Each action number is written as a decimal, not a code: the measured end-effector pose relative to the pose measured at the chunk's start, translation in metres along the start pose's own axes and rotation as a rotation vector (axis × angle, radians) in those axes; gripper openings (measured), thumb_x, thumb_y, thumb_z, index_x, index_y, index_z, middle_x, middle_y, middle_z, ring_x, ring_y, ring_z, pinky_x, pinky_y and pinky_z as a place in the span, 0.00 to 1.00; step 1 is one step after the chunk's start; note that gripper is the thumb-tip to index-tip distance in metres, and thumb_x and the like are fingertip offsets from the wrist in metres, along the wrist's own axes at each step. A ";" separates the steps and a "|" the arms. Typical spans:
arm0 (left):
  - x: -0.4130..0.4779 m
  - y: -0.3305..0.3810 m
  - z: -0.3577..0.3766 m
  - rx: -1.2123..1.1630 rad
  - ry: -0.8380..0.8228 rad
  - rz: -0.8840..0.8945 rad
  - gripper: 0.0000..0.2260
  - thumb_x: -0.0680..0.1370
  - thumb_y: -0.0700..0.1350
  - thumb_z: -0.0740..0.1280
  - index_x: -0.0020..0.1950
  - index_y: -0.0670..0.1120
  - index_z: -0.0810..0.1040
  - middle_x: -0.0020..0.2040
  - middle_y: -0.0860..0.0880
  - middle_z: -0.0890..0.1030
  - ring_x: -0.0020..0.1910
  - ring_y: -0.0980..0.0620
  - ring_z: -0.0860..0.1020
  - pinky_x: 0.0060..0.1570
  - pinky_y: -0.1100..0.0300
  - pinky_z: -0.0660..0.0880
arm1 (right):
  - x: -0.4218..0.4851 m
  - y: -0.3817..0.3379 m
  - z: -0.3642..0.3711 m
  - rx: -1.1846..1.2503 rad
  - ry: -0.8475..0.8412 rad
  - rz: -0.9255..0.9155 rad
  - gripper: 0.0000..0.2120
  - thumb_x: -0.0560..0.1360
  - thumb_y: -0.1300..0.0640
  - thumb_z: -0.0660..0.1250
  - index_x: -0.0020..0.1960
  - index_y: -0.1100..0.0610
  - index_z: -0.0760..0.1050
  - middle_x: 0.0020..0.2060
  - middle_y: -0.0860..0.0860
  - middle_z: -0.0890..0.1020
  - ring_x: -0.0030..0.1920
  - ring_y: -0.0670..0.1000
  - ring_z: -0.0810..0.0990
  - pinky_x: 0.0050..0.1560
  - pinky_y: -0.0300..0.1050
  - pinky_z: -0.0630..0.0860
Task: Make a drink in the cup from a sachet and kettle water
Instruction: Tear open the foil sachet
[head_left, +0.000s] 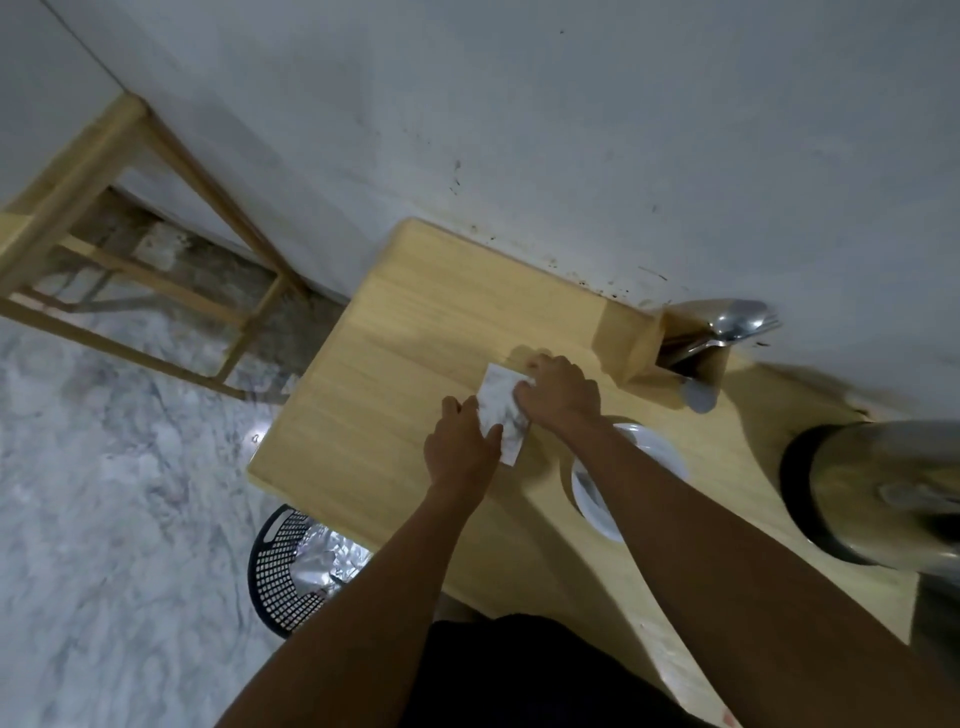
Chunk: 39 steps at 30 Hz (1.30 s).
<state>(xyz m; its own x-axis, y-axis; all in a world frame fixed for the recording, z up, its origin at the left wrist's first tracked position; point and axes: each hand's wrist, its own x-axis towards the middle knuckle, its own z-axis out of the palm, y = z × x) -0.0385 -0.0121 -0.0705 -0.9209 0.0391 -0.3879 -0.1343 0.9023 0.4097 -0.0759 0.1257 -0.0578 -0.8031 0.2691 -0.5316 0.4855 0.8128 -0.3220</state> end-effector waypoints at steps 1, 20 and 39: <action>0.000 -0.001 0.001 -0.004 0.006 0.004 0.19 0.77 0.54 0.63 0.65 0.47 0.71 0.60 0.45 0.71 0.50 0.43 0.79 0.48 0.51 0.75 | 0.003 0.000 0.001 0.012 0.009 0.006 0.19 0.74 0.51 0.62 0.63 0.50 0.76 0.60 0.54 0.77 0.60 0.58 0.76 0.59 0.51 0.71; 0.009 0.015 -0.033 -0.221 0.305 0.601 0.12 0.80 0.51 0.62 0.57 0.49 0.80 0.47 0.51 0.85 0.44 0.53 0.81 0.42 0.56 0.77 | -0.061 -0.009 -0.063 0.818 -0.072 0.000 0.08 0.76 0.58 0.69 0.43 0.60 0.85 0.32 0.50 0.80 0.33 0.48 0.75 0.40 0.43 0.72; -0.023 0.035 -0.139 -0.570 -0.345 0.406 0.10 0.76 0.52 0.67 0.44 0.47 0.83 0.38 0.52 0.78 0.37 0.58 0.73 0.36 0.66 0.68 | -0.121 -0.001 -0.095 0.690 0.170 -0.444 0.04 0.77 0.62 0.68 0.52 0.59 0.80 0.37 0.56 0.80 0.32 0.47 0.76 0.31 0.34 0.75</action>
<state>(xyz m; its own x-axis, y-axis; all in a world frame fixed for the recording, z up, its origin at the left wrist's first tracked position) -0.0725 -0.0410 0.0679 -0.7849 0.5347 -0.3131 -0.0640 0.4326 0.8993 -0.0123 0.1414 0.0818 -0.9839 0.1179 -0.1341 0.1693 0.3775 -0.9104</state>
